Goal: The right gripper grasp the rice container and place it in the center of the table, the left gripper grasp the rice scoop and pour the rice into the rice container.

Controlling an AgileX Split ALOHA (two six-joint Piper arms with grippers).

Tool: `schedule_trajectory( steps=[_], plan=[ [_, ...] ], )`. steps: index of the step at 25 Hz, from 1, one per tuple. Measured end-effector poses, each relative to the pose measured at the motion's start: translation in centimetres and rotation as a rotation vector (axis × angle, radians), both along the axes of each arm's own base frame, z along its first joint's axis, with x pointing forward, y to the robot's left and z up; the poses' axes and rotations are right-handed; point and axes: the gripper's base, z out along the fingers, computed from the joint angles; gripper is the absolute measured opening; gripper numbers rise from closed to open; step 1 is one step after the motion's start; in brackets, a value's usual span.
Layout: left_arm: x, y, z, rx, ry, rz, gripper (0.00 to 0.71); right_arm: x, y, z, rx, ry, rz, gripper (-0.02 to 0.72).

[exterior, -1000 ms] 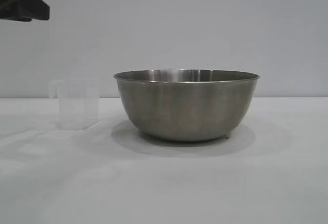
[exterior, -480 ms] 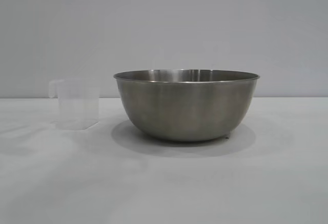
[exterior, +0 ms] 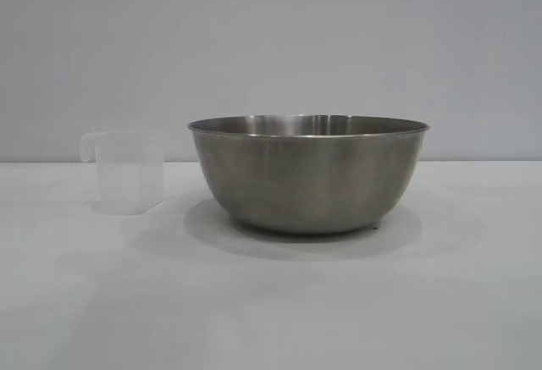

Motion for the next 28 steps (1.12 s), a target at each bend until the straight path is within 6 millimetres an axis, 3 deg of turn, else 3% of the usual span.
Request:
schedule_trajectory(
  steps=[1,2,3,8,23,28],
  plan=[
    [-0.8,0.2,0.1,0.008,0.010,0.002,0.214,0.0,0.0,0.0,0.000,0.000,0.000,0.566],
    [-1.5,0.4,0.3,0.014,0.014,0.001,0.272,0.0,0.0,0.0,0.000,0.000,0.000,0.566],
    [-2.2,0.5,0.3,0.009,0.026,0.002,0.272,0.0,0.0,0.0,0.000,0.000,0.000,0.566],
    [-5.1,0.9,0.0,-0.035,0.125,0.005,0.428,0.0,0.0,0.0,0.000,0.000,0.000,0.566],
    [-14.3,2.8,-1.2,0.015,0.231,-0.027,0.436,0.0,0.0,0.0,0.000,0.000,0.000,0.566],
    [-16.4,2.9,-3.7,-0.020,0.202,-0.056,0.436,0.0,0.0,0.0,0.000,0.000,0.000,0.566]
  ],
)
